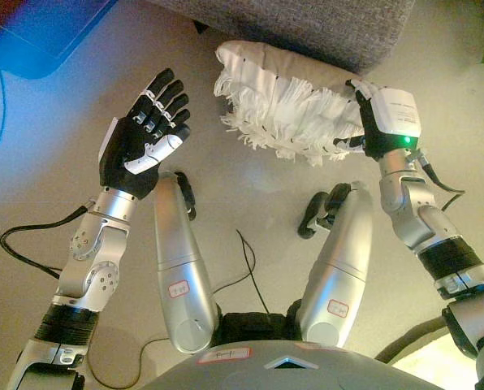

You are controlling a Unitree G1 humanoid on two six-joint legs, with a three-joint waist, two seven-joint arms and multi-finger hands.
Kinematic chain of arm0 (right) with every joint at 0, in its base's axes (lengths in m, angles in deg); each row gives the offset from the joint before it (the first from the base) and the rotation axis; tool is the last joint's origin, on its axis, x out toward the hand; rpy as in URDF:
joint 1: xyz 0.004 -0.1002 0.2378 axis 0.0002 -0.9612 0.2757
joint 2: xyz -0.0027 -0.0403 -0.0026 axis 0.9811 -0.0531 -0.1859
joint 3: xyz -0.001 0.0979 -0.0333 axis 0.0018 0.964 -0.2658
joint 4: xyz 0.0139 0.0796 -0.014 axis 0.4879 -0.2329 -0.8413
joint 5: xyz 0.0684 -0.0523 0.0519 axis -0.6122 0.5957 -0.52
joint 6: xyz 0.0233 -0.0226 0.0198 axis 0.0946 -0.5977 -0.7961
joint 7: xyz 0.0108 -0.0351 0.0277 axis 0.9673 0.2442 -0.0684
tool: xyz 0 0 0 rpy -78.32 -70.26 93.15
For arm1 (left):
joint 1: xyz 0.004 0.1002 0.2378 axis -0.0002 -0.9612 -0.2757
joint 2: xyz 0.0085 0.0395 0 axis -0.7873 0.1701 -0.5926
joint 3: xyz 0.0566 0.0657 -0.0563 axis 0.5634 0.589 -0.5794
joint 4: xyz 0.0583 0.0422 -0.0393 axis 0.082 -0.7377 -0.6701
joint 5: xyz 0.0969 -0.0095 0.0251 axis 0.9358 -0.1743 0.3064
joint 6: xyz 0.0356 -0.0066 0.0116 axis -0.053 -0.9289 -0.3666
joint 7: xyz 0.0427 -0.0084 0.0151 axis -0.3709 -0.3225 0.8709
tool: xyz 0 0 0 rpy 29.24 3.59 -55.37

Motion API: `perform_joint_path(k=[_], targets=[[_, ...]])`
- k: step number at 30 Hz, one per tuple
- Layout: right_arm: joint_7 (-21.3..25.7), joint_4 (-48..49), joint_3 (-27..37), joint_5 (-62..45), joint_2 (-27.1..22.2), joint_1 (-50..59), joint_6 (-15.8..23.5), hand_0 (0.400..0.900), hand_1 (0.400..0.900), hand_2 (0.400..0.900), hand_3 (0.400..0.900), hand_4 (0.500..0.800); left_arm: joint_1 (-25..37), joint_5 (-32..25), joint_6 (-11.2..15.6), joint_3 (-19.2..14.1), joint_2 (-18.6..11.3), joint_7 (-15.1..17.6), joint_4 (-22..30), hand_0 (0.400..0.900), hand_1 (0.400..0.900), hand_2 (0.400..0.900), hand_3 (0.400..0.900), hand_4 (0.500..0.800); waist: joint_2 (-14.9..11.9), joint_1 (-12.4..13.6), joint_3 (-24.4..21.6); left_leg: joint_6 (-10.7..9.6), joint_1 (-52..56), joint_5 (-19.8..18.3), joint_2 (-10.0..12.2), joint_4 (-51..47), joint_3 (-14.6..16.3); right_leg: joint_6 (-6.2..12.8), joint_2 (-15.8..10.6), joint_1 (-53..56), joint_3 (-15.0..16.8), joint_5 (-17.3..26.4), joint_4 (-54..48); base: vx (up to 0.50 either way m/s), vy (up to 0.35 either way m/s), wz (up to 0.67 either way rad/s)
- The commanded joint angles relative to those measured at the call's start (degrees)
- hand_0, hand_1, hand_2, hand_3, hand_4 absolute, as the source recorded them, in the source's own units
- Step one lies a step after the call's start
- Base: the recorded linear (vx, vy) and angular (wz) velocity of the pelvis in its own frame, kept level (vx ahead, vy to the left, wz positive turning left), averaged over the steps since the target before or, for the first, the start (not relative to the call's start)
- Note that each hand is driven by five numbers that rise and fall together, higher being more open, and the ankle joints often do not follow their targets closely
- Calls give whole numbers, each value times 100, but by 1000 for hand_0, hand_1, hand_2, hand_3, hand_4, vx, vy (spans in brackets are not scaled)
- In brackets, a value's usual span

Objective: Pick up the pillow and put it on the sofa.

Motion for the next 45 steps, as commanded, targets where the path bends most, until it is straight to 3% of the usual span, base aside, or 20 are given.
perform_joint_path(k=[1, 10, 18, 24, 25, 37, 45], targets=[[526, -241, 102, 405, -157, 688, -148, 900, 900, 900, 900, 800, 344, -50, 421, 14, 83, -111, 576, 900, 900, 900, 900, 800, 300, 194, -198, 480, 476, -1491, 217, 1179, -592, 259, 37, -341, 269, 386, -165, -16, 3, 7], [514, -758, -178, 209, -271, 1370, -462, 900, 900, 900, 900, 800, 676, -4, 519, 229, 64, 82, 527, 900, 900, 900, 900, 800, 344, 291, -119, 466, 7, -1757, 106, 1871, -765, 198, 123, -876, 506, 11, 676, -37, 23, 3], [-150, -1200, -576, -233, -258, 2063, -639, 900, 900, 900, 900, 800, 1009, 104, 403, 362, 116, 259, 477, 900, 900, 900, 900, 800, 397, 370, -51, 475, -473, -1894, 8, 2489, -881, 115, 179, -1361, 760, -153, 1317, -42, 20, 3], [-441, -1529, -829, -696, -130, 2486, -823, 900, 900, 900, 900, 800, 1200, 159, 274, 405, 154, 320, 393, 900, 900, 900, 900, 800, 449, 432, -41, 539, -609, -1911, -81, 2635, -843, 63, 147, -1484, 761, -115, 1376, -8, 10, 7], [-481, -1571, -869, -733, -97, 2553, -852, 400, 400, 400, 400, 500, 1237, 166, 217, 408, 178, 342, 387, 900, 900, 900, 900, 800, 455, 439, -41, 549, -618, -1911, -85, 2638, -834, 53, 139, -1490, 757, -95, 1361, 11, 2, 6], [-896, -1268, -625, -1015, 103, 2371, -966, 400, 400, 400, 400, 500, 1135, 238, -130, 248, 266, 248, 432, 900, 900, 900, 900, 800, 466, 430, -92, 554, -289, -1835, -41, 2314, -728, 58, 4, -1141, 684, 135, 885, 35, 6, 2], [-573, -685, -158, -1255, 261, 1885, -559, 400, 400, 400, 400, 500, 953, 200, -185, 130, 245, 386, 364, 900, 900, 900, 900, 800, 393, 360, -136, 552, 249, -1714, 45, 1771, -600, 88, -11, -546, 453, 303, 189, 54, 8, -5]])
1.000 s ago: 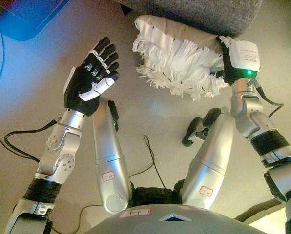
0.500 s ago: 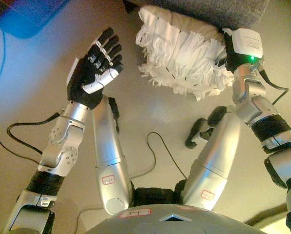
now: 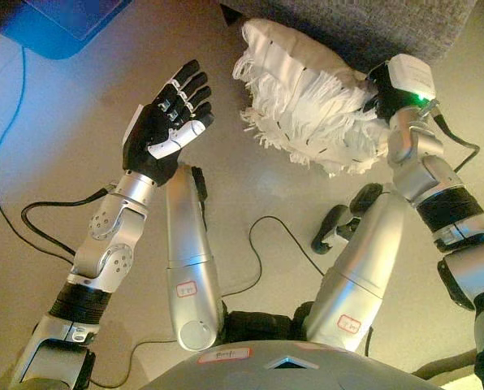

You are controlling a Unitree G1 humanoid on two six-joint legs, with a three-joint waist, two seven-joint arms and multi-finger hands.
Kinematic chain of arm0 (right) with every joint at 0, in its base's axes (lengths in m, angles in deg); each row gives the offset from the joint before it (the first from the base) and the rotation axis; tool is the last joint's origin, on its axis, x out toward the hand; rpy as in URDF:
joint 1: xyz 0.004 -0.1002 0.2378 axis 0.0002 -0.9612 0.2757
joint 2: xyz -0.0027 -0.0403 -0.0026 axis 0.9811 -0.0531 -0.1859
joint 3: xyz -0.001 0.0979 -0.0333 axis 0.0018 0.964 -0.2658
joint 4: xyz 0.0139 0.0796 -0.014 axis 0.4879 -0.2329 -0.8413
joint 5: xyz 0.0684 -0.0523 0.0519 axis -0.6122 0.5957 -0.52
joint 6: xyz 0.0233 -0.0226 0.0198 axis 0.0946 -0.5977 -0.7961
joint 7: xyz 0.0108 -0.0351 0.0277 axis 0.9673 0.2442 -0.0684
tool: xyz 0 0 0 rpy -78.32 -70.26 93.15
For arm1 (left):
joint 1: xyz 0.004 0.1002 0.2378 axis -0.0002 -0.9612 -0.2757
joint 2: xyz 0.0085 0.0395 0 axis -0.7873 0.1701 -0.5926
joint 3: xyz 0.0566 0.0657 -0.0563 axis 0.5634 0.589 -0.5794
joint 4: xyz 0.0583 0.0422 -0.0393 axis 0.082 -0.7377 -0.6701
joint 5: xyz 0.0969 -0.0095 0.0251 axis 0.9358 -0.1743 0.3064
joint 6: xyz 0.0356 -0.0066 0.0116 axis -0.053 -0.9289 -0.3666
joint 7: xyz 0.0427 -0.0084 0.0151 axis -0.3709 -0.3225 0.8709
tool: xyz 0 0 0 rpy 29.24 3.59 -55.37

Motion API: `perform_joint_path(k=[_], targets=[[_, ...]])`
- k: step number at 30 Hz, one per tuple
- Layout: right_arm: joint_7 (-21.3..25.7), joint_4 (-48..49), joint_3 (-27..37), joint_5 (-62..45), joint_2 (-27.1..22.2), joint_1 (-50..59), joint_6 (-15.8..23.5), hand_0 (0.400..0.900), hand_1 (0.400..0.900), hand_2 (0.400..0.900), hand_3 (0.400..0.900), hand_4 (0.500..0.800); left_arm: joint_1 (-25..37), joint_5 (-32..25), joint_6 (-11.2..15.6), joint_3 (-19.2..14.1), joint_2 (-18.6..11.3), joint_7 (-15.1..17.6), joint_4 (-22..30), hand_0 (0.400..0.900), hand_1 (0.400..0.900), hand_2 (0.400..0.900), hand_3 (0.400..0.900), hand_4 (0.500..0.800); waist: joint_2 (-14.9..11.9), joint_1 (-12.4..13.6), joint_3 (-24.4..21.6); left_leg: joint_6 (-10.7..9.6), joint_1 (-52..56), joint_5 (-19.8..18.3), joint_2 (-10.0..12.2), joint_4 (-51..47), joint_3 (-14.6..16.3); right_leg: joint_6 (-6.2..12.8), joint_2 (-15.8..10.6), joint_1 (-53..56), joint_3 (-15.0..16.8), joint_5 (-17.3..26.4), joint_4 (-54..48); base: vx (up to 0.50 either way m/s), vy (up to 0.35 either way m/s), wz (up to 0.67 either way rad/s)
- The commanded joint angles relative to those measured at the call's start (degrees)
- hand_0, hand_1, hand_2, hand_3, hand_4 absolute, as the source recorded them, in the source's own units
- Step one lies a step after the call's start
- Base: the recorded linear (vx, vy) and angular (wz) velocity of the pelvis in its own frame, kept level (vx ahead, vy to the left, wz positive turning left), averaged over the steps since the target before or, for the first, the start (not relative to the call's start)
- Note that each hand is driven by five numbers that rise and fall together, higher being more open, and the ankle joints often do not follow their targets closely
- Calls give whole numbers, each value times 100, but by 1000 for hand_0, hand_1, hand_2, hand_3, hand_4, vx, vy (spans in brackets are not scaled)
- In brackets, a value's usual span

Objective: Pick up the pillow and put it on the sofa.

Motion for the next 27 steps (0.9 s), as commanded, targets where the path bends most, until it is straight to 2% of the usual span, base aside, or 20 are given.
perform_joint_path(k=[1, 3, 6, 10, 11, 13, 16, 18, 23, 27], targets=[[406, 481, 482, -80, 85, 238, 441, 400, 400, 400, 400, 500, 178, 160, 420, -337, 99, 45, 462, 900, 900, 900, 900, 800, 44, 84, -141, 478, 649, -211, 259, -280, -192, -3, 111, -46, 101, 956, -1165, 27, 8, -4], [524, 702, 657, -29, 113, 105, 656, 400, 400, 400, 400, 500, 155, 115, 378, -419, 123, 147, 443, 900, 900, 900, 900, 800, 19, 49, -156, 498, 860, -102, 246, -613, -78, -5, 111, 218, -48, 1094, -1629, 11, 16, -5], [725, 1310, 902, 140, 128, -144, 866, 400, 400, 400, 400, 500, 92, 47, 460, -557, 196, 211, 425, 900, 900, 900, 900, 800, -5, -36, -153, 581, 1280, 110, 256, -1262, 182, -18, 137, 703, -262, 1391, -2437, -27, 20, -7], [783, 2168, 1130, 318, 12, -429, 975, 400, 400, 400, 400, 500, 21, 76, 569, -671, 277, 298, 457, 900, 900, 900, 900, 800, -20, -118, -147, 677, 1937, 402, 251, -2154, 440, -4, 215, 1241, -386, 1759, -3227, -39, 39, -14], [773, 2465, 1214, 385, -36, -564, 1031, 400, 400, 400, 400, 500, -1, 142, 581, -700, 317, 313, 478, 900, 900, 900, 900, 800, -53, -148, -186, 732, 2173, 761, 200, -2632, 520, -57, 265, 1461, -439, 2086, -3707, -52, 31, -15], [718, 2793, 1330, 426, -90, -719, 1123, 400, 400, 400, 400, 500, -6, 205, 576, -719, 375, 330, 507, 900, 900, 900, 900, 800, -89, -189, -242, 748, 2602, 1014, 171, -3250, 605, -32, 322, 1863, -512, 2332, -4265, 10, 19, -12], [598, 3034, 1466, 478, -165, -891, 1227, 400, 400, 400, 400, 500, -52, 244, 472, -780, 427, 376, 547, 900, 900, 900, 900, 800, -138, -235, -350, 747, 3167, 1255, 152, -3945, 733, 22, 362, 2371, -630, 2587, -4940, 76, 12, -7], [376, 3295, 1678, 410, -322, -1160, 1398, 400, 400, 400, 400, 500, -168, 291, 303, -848, 500, 421, 565, 900, 900, 900, 900, 800, -169, -305, -567, 694, 3864, 1502, 148, -4654, 878, 128, 376, 2933, -723, 2888, -5644, 177, 34, -4], [34, 3691, 2157, 120, -538, -1769, 1670, 400, 400, 400, 400, 500, -448, 324, 0, -1029, 570, 404, 627, 900, 900, 900, 900, 800, -294, -327, -907, 662, 4914, 1615, 234, -5374, 1043, 220, 305, 3760, -862, 3131, -6211, 217, -28, 2], [-115, 4112, 2482, -68, -568, -2368, 1866, 400, 400, 400, 400, 500, -724, 459, -220, -1172, 598, 520, 661, 900, 900, 900, 900, 800, -478, -314, -1242, 657, 5647, 1687, 262, -5914, 1255, 328, 236, 4495, -1107, 3309, -6782, 199, -65, -1]])
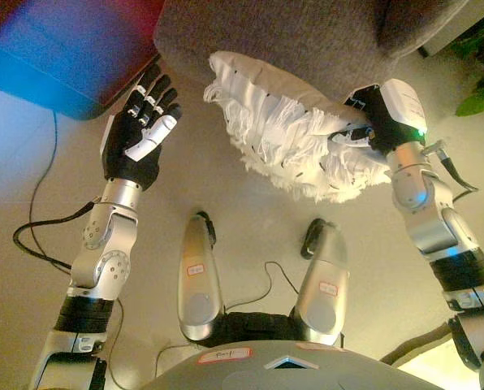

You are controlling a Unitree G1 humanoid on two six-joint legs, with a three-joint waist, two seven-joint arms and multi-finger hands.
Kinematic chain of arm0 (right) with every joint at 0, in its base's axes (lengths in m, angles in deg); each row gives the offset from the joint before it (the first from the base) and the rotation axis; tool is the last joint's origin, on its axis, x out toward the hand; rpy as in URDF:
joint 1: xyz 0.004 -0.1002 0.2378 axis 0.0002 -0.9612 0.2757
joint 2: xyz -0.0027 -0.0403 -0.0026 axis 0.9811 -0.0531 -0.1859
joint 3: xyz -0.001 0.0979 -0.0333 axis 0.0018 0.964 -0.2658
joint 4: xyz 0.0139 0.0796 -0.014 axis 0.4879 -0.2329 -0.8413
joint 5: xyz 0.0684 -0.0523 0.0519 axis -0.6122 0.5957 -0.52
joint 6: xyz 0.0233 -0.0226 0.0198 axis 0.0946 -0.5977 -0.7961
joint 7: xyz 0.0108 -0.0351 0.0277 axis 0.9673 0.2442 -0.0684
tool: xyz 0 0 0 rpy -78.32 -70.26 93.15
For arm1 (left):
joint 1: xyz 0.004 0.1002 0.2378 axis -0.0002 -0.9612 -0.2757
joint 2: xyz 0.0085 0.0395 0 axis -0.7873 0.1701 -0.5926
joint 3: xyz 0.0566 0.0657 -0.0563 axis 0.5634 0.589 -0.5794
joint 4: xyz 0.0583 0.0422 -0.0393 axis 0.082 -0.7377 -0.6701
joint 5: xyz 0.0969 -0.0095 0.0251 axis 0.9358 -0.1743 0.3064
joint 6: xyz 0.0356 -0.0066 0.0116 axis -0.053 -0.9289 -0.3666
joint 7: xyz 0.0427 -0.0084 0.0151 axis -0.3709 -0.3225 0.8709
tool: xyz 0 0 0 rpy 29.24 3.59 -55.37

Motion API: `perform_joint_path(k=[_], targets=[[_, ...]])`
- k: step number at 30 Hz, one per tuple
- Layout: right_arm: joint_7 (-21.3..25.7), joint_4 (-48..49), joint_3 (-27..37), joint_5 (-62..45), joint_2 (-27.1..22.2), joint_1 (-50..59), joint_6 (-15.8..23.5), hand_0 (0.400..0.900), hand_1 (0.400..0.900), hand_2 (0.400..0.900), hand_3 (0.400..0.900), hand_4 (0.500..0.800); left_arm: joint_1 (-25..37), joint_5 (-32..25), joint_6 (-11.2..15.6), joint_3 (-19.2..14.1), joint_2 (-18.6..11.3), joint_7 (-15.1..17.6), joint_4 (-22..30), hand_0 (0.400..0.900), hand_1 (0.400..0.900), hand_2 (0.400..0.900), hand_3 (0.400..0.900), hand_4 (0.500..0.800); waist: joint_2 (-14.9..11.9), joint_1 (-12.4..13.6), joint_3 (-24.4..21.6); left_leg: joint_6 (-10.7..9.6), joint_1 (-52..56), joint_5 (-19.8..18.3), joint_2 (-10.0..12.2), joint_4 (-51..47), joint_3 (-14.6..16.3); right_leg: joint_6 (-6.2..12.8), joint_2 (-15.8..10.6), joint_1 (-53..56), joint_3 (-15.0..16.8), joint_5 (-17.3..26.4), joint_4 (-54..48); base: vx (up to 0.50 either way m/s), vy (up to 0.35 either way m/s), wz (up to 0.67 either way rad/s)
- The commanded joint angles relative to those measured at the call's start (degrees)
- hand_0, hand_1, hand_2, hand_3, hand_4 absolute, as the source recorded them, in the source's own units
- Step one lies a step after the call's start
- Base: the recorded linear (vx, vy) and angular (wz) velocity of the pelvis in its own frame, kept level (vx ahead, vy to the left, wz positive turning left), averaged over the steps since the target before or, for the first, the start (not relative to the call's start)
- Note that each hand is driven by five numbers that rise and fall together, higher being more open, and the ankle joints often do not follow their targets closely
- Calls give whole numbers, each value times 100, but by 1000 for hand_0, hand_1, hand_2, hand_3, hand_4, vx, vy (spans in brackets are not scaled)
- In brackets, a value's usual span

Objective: Pick up the pillow and put it on the sofa.

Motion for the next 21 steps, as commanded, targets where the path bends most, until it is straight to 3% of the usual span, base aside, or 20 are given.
perform_joint_path(k=[1, 8, 15, 21], targets=[[361, 964, 737, -197, -256, 209, 948, 400, 400, 400, 400, 500, -232, 266, 150, -131, 0, 23, 522, 900, 900, 900, 900, 800, -298, 3, -1303, 591, 1294, 557, 241, -957, 94, 7, -134, 123, 73, 1838, -1645, 193, -74, -5], [88, 1412, 1015, -540, -456, -48, 1069, 400, 400, 400, 400, 500, -556, 200, -380, -404, 2, 66, 562, 900, 900, 900, 900, 800, -502, 72, -1791, 497, 2304, 829, 216, -2051, 383, 113, 60, 1605, -444, 2171, -3230, 141, -45, -7], [-184, 1447, 1251, -1195, -1042, 218, 1243, 400, 400, 400, 400, 500, -745, -25, -478, -484, -50, -61, 537, 900, 900, 900, 900, 800, -600, 172, -2163, 389, 2919, 1191, 138, -2850, 539, 178, 142, 2349, -842, 2623, -4270, 62, 10, -4], [-528, 670, 839, -1940, -1802, 1279, 1116, 400, 400, 400, 400, 500, -913, -190, -512, -568, -137, -111, 627, 900, 900, 900, 900, 800, -685, 396, -2388, 312, 3103, 1444, 131, -3174, 518, 103, 316, 2693, -1083, 2459, -4401, 57, 10, 8]])
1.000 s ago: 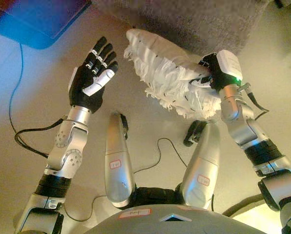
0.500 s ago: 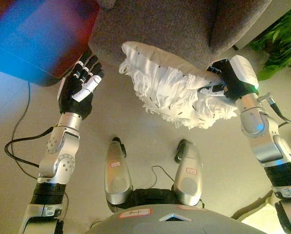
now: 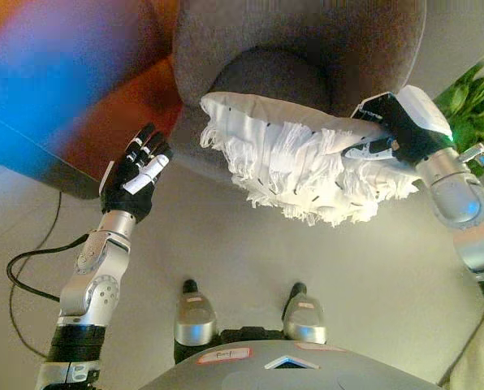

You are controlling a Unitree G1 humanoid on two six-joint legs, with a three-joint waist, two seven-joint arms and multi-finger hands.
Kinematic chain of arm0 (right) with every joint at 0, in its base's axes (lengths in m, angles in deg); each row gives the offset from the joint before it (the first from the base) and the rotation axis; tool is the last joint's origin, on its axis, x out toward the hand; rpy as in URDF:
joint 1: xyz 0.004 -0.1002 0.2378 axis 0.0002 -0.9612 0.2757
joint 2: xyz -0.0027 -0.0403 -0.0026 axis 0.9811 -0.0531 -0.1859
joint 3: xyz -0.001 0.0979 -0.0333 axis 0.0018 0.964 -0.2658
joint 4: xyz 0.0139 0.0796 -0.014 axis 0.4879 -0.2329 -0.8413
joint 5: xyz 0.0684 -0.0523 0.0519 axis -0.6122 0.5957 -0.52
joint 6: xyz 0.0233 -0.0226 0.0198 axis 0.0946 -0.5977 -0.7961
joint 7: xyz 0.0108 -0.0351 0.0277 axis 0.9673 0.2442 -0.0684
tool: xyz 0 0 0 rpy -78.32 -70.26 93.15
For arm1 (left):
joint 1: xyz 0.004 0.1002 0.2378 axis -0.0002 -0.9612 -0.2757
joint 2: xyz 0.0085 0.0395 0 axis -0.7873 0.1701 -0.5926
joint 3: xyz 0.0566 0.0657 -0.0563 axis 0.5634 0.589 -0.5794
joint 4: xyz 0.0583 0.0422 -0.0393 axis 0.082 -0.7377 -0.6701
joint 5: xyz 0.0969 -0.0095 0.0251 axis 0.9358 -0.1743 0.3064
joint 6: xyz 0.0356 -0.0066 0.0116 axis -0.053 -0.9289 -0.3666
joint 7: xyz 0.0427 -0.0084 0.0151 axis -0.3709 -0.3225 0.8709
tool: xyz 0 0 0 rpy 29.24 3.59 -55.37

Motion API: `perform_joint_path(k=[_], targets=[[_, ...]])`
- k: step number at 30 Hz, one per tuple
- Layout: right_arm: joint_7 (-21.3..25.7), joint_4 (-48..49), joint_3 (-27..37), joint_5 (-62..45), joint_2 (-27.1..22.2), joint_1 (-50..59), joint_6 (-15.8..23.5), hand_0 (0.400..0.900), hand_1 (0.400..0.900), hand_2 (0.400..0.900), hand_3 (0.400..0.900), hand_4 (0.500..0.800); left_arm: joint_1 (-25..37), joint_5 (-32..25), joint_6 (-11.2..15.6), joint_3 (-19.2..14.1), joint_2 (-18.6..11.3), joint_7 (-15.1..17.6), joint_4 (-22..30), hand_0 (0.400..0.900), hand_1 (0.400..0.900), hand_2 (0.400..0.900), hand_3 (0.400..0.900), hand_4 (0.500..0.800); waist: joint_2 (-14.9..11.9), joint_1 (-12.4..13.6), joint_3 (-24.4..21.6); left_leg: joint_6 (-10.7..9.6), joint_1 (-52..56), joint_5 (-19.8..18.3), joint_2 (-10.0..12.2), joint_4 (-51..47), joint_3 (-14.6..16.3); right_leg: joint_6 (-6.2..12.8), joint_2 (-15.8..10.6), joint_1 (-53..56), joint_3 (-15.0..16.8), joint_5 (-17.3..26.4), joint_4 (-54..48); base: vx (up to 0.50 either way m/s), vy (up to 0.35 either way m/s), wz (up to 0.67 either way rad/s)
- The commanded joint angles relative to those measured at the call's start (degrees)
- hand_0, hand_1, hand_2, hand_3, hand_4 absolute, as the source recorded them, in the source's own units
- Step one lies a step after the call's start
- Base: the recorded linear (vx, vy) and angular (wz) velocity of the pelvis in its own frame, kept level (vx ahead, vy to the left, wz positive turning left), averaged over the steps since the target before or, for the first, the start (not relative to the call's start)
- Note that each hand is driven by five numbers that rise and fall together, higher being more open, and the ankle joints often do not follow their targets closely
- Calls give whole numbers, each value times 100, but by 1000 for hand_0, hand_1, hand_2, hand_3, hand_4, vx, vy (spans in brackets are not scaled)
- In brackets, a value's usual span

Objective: Pick up the pillow and put it on the sofa.

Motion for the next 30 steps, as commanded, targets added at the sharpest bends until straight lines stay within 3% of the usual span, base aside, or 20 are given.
perform_joint_path(k=[1, 5, 14, 20, 21, 22, 23, 25, 27, 30], targets=[[287, -86, 208, -826, -575, 1808, 552, 400, 400, 400, 400, 500, -32, -278, 365, -118, -288, -240, 524, 900, 900, 900, 900, 800, -239, 345, -873, 318, 251, 422, 416, 213, -114, -161, 17, -216, -204, 1236, -844, 69, -9, 15], [123, -1221, -547, -1185, -869, 2726, 595, 400, 400, 400, 400, 500, -256, -316, 277, -212, -362, -449, 773, 900, 900, 900, 900, 800, -355, 635, -964, 216, 219, 643, 469, 121, -234, -189, 112, -9, -433, 1147, -1009, 101, -22, 16], [313, -3970, -2224, -1646, -525, 4591, 398, 400, 400, 400, 400, 500, -317, -321, 110, -240, -620, -749, 1173, 900, 900, 900, 900, 800, -513, 1229, -855, 87, -9, 932, 637, 51, -408, -206, 216, 300, -891, 1200, -1306, 70, -83, 13], [613, -5001, -2532, -1530, -338, 5034, -220, 400, 400, 400, 400, 500, -120, -265, 50, -180, -817, -1032, 1130, 900, 900, 900, 900, 800, -513, 1501, -701, 46, -121, 931, 775, -213, -483, -97, 248, 442, -1162, 1243, -1380, 59, -108, 23], [740, -5165, -2573, -1441, -333, 5057, -377, 471, 471, 471, 471, 542, -107, -288, 61, -156, -858, -1011, 1123, 900, 900, 900, 900, 800, -501, 1527, -676, 47, -105, 925, 783, -310, -493, -72, 250, 442, -1178, 1255, -1393, 82, -89, 18], [884, -5317, -2593, -1344, -331, 5100, -476, 692, 692, 692, 692, 675, -81, -311, 97, -133, -901, -1019, 1093, 900, 900, 900, 900, 800, -497, 1546, -649, 47, -116, 904, 785, -380, -518, -50, 240, 404, -1179, 1266, -1380, -12, -116, 19], [1195, -5520, -2630, -1410, -299, 5215, -868, 900, 900, 900, 900, 800, 16, -327, 177, -77, -1006, -1006, 1070, 900, 900, 900, 900, 800, -505, 1588, -579, 46, -174, 856, 790, -473, -591, -15, 211, 295, -1188, 1302, -1347, -99, -140, 20], [2002, -5872, -2592, -1620, -173, 5522, -1184, 900, 900, 900, 900, 800, 323, -407, 382, 51, -1202, -992, 985, 900, 900, 900, 900, 800, -504, 1648, -370, 33, -362, 868, 810, -675, -723, 14, 223, 76, -1169, 1346, -1335, -288, -201, 24], [2659, -6097, -2541, -1713, -95, 5837, -1209, 900, 900, 900, 900, 800, 569, -400, 527, 87, -1291, -1017, 969, 900, 900, 900, 900, 800, -503, 1707, -157, 16, -601, 974, 830, -803, -803, 31, 266, -34, -1183, 1395, -1409, -325, -185, 20], [2923, -6191, -2585, -1885, -173, 6053, -1161, 900, 900, 900, 900, 800, 595, -381, 545, 24, -1315, -994, 1070, 900, 900, 900, 900, 800, -488, 1749, -84, 15, -737, 1081, 888, -847, -852, 61, 275, -54, -1211, 1437, -1468, -84, -51, 7]])
